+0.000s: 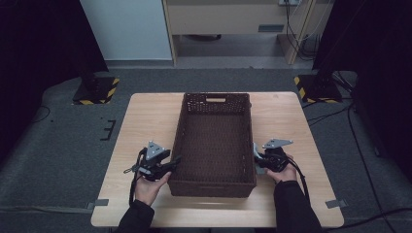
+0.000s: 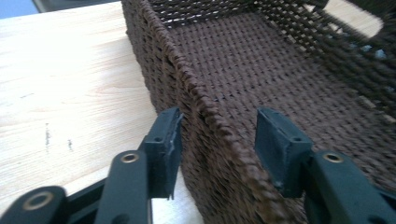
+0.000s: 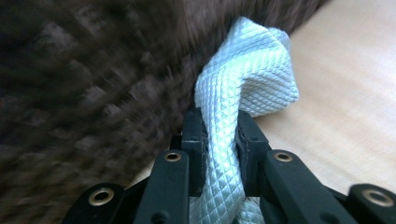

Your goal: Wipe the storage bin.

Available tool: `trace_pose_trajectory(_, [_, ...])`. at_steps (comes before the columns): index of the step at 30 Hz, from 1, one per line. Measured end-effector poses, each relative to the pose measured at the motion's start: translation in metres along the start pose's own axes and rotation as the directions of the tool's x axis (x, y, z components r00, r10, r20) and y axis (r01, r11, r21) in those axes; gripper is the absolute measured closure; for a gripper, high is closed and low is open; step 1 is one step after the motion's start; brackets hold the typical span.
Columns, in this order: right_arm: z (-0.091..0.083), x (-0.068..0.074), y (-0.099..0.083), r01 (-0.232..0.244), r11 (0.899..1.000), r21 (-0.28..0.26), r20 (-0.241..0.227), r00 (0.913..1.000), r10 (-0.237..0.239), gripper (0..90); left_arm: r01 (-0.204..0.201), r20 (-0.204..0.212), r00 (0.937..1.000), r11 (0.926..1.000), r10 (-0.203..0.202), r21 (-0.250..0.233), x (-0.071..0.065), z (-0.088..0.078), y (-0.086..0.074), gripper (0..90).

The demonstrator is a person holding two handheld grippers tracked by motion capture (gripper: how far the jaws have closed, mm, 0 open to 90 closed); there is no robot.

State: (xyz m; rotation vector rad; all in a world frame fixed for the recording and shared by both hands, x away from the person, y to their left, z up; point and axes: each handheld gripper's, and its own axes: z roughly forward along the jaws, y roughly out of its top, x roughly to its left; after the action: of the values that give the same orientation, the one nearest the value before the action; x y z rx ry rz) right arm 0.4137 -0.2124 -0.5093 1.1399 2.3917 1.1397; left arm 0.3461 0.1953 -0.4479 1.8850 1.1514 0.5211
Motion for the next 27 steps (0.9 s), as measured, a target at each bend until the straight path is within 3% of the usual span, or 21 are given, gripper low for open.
trace_pose_trajectory(2, [-0.014, 0.001, 0.004, -0.003, 0.997, -0.074, 0.009, 1.0000, 0.003, 77.3, -0.014, 0.000, 0.9999, 0.9999, 0.014, 0.004, -0.001, -0.003, -0.002, 50.8])
trace_pose_trajectory(4, [-0.029, 0.002, 0.007, -0.015, 0.987, -0.161, 0.005, 0.9999, 0.016, 77.4, -0.022, 0.009, 0.9997, 0.9997, 0.021, 0.012, -0.002, -0.004, -0.003, 53.5])
trace_pose_trajectory(7, [-0.044, 0.006, 0.009, -0.011, 0.974, -0.227, -0.007, 0.9999, 0.010, 77.4, -0.024, 0.017, 0.9996, 0.9995, 0.024, 0.019, -0.005, -0.002, -0.004, 59.8])
trace_pose_trajectory(9, [-0.047, 0.011, 0.005, 0.005, 0.976, -0.219, -0.008, 0.9999, -0.007, 77.4, -0.025, 0.012, 0.9996, 0.9995, 0.024, 0.021, -0.006, -0.002, -0.004, 62.4])
trace_pose_trajectory(13, [-0.041, 0.015, -0.004, -0.009, 0.987, -0.163, -0.026, 0.9997, 0.004, 77.4, -0.011, 0.000, 0.9999, 0.9997, 0.011, 0.020, -0.007, -0.002, -0.004, 66.7])
trace_pose_trajectory(17, [-0.023, 0.019, -0.014, 0.005, 0.998, -0.061, -0.017, 0.9998, -0.006, 77.4, 0.004, -0.013, 0.9999, 0.9999, -0.004, 0.017, -0.009, -0.002, -0.005, 68.5])
trace_pose_trajectory(19, [-0.013, 0.019, -0.017, -0.011, 1.000, -0.008, -0.015, 0.9998, 0.011, 77.4, 0.008, -0.019, 0.9998, 0.9998, -0.008, 0.016, -0.010, -0.001, -0.004, 68.9])
trace_pose_trajectory(21, [-0.004, 0.020, -0.020, 0.013, 0.999, 0.046, -0.006, 0.9999, -0.012, 77.4, 0.007, -0.025, 0.9997, 0.9998, -0.007, 0.017, -0.010, 0.000, -0.003, 69.0])
trace_pose_trajectory(24, [-0.007, 0.017, -0.017, -0.013, 0.999, 0.029, -0.002, 0.9999, 0.013, 77.5, 0.009, -0.029, 0.9996, 0.9999, -0.009, 0.013, -0.009, 0.003, -0.002, 69.0])
trace_pose_trajectory(27, [-0.024, 0.014, -0.010, -0.027, 0.995, -0.100, 0.000, 0.9996, 0.027, 77.5, 0.014, -0.029, 0.9995, 0.9999, -0.013, 0.006, -0.007, 0.007, 0.000, 68.9])
